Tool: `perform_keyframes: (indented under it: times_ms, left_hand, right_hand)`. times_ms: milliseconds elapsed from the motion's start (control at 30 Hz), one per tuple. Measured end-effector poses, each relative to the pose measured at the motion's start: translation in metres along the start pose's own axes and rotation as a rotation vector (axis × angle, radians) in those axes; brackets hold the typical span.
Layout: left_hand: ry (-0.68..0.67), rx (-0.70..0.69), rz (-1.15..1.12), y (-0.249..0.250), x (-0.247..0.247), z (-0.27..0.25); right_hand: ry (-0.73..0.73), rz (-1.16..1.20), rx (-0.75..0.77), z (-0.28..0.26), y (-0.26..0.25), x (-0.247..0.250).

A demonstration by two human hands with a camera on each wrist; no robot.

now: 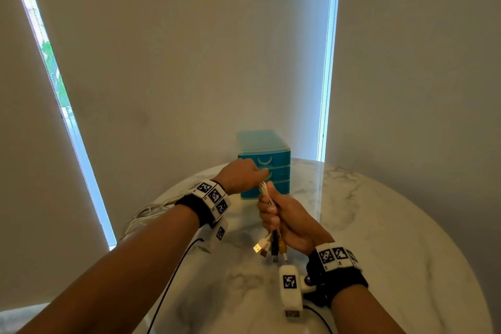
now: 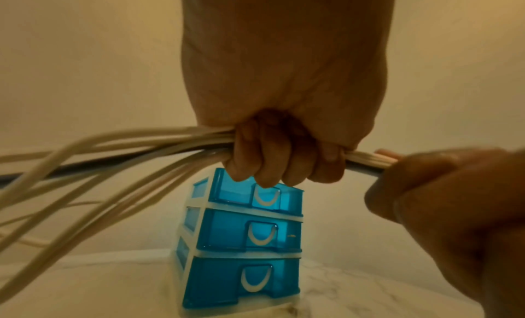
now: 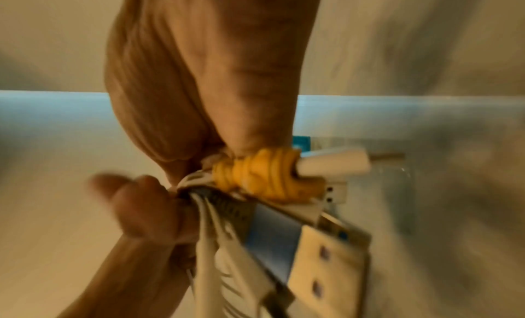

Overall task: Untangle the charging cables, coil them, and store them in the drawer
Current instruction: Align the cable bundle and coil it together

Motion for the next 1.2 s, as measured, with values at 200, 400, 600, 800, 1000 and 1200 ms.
perform_keyframes:
  times_ms: [200, 400, 600, 800, 1000, 1200]
  left_hand:
    - [0.008, -0.015, -0.184, 0.008, -0.007, -0.006]
    - [-0.002, -0.02, -0.416, 0.011, -0.022, -0.015]
    - [-0.087, 0.114, -0.239, -0.025, -0.05, -0.025]
    - [0.157, 0.135, -0.257, -0.02, -0.032, -0.02]
    - [0.218, 0.08, -0.252, 0.005, -0.021, -0.029]
    - [0.08, -0.065, -0.054, 0.039, -0.047, -0.042]
  right_hand:
    - [0.003, 0.208, 0.073, 0.004, -0.009, 0.0]
    - [0.117, 0.254, 0.254, 0.002, -0.034, 0.014]
    - [0.186, 0.397, 0.431, -0.02, -0.079, 0.058]
    - [0.242, 0.337, 0.402, -0.009, -0.057, 0.057]
    - [0.4, -0.02, 0.283, -0.002, -0.028, 0.04]
    - [0.48, -0.067, 0.276, -0.011, -0.03, 0.042]
Point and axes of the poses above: each hand's wrist, its own z-axis towards the middle knuckle, its own x-axis out of the back of the hand, y = z × x, the point moved 10 cm from there along z, towards the middle knuckle, and after that the axes turned 12 degrees about z, right-handed, at the moved point
